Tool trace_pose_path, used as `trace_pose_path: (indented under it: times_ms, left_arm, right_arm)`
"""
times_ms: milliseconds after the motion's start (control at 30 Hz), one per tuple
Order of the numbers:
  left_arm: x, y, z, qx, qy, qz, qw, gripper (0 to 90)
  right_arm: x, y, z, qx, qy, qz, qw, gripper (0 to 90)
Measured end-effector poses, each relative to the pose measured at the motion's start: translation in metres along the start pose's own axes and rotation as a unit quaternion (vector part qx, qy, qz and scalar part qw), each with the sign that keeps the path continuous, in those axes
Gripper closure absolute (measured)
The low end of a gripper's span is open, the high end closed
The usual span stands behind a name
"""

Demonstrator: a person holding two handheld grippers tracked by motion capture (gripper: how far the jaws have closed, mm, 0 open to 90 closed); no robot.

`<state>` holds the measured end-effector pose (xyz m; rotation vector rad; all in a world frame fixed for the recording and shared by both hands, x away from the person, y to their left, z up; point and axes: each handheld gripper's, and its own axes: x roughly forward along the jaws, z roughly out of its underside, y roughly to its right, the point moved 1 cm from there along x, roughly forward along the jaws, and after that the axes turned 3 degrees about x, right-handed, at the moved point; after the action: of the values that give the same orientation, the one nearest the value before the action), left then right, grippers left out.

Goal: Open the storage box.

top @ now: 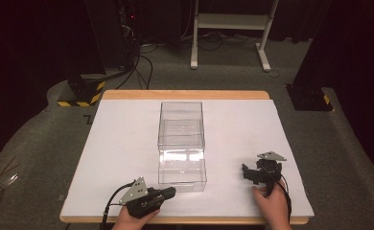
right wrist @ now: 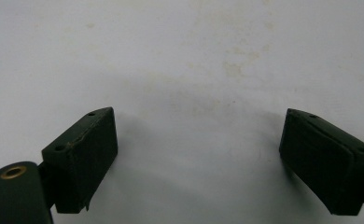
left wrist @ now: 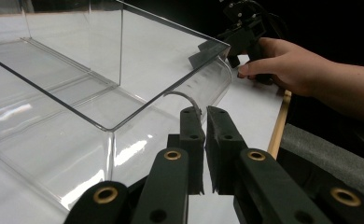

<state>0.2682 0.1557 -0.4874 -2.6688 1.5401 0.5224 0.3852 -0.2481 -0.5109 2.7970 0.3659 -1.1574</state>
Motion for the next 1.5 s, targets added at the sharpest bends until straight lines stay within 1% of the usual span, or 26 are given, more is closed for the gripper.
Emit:
trace_pose_path:
  times_ms: [200, 400, 567, 667, 767, 967, 1067, 1200, 1267, 1333, 1500]
  left_arm:
    - [-0.003, 0.001, 0.002, -0.001, 0.001, 0.0, 1.0, 85.3]
    - [-0.004, 0.003, 0.002, 0.004, -0.001, -0.01, 0.9999, 84.2]
    - [-0.009, 0.003, 0.002, 0.003, 0.006, -0.017, 0.9998, 77.8]
    - [-0.014, 0.002, 0.0, 0.002, 0.016, -0.017, 0.9997, 76.8]
    - [-0.018, 0.001, -0.003, 0.004, 0.025, -0.021, 0.9994, 76.9]
    - [-0.025, -0.002, -0.011, 0.004, 0.051, -0.025, 0.9984, 77.3]
    - [-0.025, -0.003, -0.016, 0.009, 0.057, -0.029, 0.9979, 77.2]
    - [-0.025, -0.008, -0.021, 0.004, 0.066, -0.033, 0.9973, 76.7]
    - [-0.026, -0.011, -0.024, 0.006, 0.069, -0.037, 0.9969, 76.3]
    - [-0.027, -0.014, -0.025, 0.003, 0.073, -0.039, 0.9965, 75.9]
    - [-0.031, -0.023, -0.028, -0.004, 0.079, -0.051, 0.9956, 74.4]
  right_arm:
    - [0.0, 0.0, 0.0, 0.0, 0.0, 0.0, 1.0, 11.3]
    - [0.0, 0.0, 0.0, 0.0, 0.0, 0.0, 1.0, 11.3]
    - [0.0, 0.0, 0.0, 0.0, 0.0, 0.0, 1.0, 11.4]
    - [0.0, 0.0, 0.0, 0.0, 0.0, 0.0, 1.0, 11.3]
    - [0.0, 0.0, 0.0, 0.0, 0.0, 0.0, 1.0, 11.3]
    - [0.0, 0.0, 0.0, 0.001, 0.0, -0.001, 1.0, 11.3]
    - [0.0, 0.0, 0.0, 0.002, -0.001, -0.001, 1.0, 11.3]
    - [0.0, 0.0, 0.0, 0.002, -0.001, -0.001, 1.0, 11.3]
    - [0.0, 0.0, 0.0, 0.001, -0.001, -0.001, 1.0, 11.4]
    - [0.0, 0.0, 0.0, 0.001, 0.0, -0.001, 1.0, 11.4]
    - [0.0, 0.0, 0.0, 0.001, 0.0, -0.001, 1.0, 11.4]
